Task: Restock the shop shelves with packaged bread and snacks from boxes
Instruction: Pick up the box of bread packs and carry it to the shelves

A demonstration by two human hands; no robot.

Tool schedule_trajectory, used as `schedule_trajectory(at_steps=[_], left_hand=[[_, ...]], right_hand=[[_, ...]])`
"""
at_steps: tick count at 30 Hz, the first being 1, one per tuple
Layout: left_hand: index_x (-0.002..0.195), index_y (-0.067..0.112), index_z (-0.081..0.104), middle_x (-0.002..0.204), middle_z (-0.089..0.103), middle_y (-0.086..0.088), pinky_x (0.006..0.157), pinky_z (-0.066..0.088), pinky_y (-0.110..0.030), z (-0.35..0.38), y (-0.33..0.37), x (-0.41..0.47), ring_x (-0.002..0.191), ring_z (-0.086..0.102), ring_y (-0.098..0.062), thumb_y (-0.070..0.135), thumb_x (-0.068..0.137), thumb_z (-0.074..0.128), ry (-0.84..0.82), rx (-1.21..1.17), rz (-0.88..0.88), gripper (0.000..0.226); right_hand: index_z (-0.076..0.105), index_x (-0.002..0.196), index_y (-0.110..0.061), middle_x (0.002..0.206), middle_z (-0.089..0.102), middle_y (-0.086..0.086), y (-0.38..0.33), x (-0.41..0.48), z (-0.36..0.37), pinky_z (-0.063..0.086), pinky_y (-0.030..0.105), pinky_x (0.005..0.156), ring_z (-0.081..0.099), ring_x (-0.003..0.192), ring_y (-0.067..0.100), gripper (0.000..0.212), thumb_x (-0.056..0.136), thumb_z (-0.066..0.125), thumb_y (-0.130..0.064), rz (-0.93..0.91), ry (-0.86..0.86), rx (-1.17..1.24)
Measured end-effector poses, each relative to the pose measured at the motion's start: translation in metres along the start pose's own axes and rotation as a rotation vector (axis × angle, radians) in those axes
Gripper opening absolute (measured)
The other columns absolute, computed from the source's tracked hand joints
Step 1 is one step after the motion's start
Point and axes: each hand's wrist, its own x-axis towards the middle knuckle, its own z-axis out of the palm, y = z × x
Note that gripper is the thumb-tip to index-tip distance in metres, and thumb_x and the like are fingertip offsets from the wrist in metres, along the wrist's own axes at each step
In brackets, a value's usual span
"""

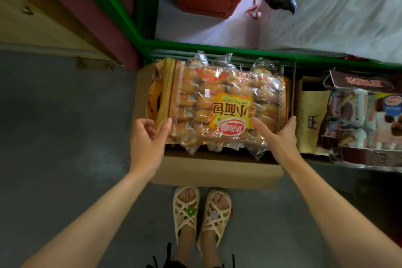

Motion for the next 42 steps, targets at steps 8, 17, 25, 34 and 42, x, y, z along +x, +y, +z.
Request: schedule_trajectory(at_steps=[8, 17, 25, 34, 42], left_hand=[[0.149, 0.015, 0.024, 0.153, 0.028, -0.007, 0.106, 0.033, -0.042, -0.007, -0.054, 0.016, 0.136, 0.036, -0.028, 0.072, 0.079, 0.049, -0.019, -0.117, -0.369, 0.094], [0.155, 0.022, 0.009, 0.160, 0.020, -0.008, 0.114, 0.020, -0.046, 0.006, -0.077, 0.032, 0.144, 0.022, -0.031, 0.069, 0.090, 0.033, -0.123, -0.244, -0.546, 0.084], [0.156, 0.024, 0.007, 0.160, 0.019, -0.009, 0.114, 0.019, -0.047, 0.008, -0.105, 0.053, 0.144, 0.022, -0.032, 0.068, 0.092, 0.034, -0.104, -0.274, -0.629, 0.082], [0.148, 0.039, 0.026, 0.148, 0.043, -0.004, 0.108, 0.036, -0.054, 0.017, -0.139, 0.064, 0.131, 0.045, -0.030, 0.099, 0.014, 0.056, -0.086, -0.576, -0.661, 0.150], [0.152, 0.030, 0.019, 0.145, 0.045, -0.001, 0.114, 0.029, -0.047, -0.002, -0.133, 0.051, 0.133, 0.042, -0.022, 0.075, 0.035, 0.080, 0.077, -0.757, -0.625, 0.139]], right_hand=[[-0.020, 0.151, -0.017, 0.159, -0.023, 0.008, -0.007, 0.003, 0.026, -0.002, 0.054, 0.119, -0.015, 0.148, 0.029, 0.138, 0.053, 0.060, -0.072, 0.105, 0.050, -0.254], [-0.020, 0.151, -0.024, 0.157, -0.029, 0.009, -0.004, 0.008, 0.047, -0.005, 0.055, 0.117, -0.018, 0.147, 0.031, 0.133, 0.055, 0.057, -0.075, 0.151, 0.087, -0.422], [-0.020, 0.151, -0.025, 0.157, -0.030, 0.009, -0.001, 0.009, 0.054, -0.005, 0.055, 0.117, -0.019, 0.147, 0.031, 0.136, 0.050, 0.056, -0.076, 0.164, 0.109, -0.458], [-0.020, 0.151, -0.026, 0.156, -0.031, 0.008, 0.008, 0.014, 0.063, -0.006, 0.058, 0.117, -0.023, 0.146, 0.030, 0.135, 0.052, 0.055, -0.078, 0.134, 0.145, -0.450], [-0.019, 0.151, -0.025, 0.157, -0.030, 0.008, 0.004, 0.012, 0.062, -0.006, 0.056, 0.117, -0.021, 0.146, 0.030, 0.133, 0.055, 0.056, -0.076, 0.155, 0.143, -0.470]])
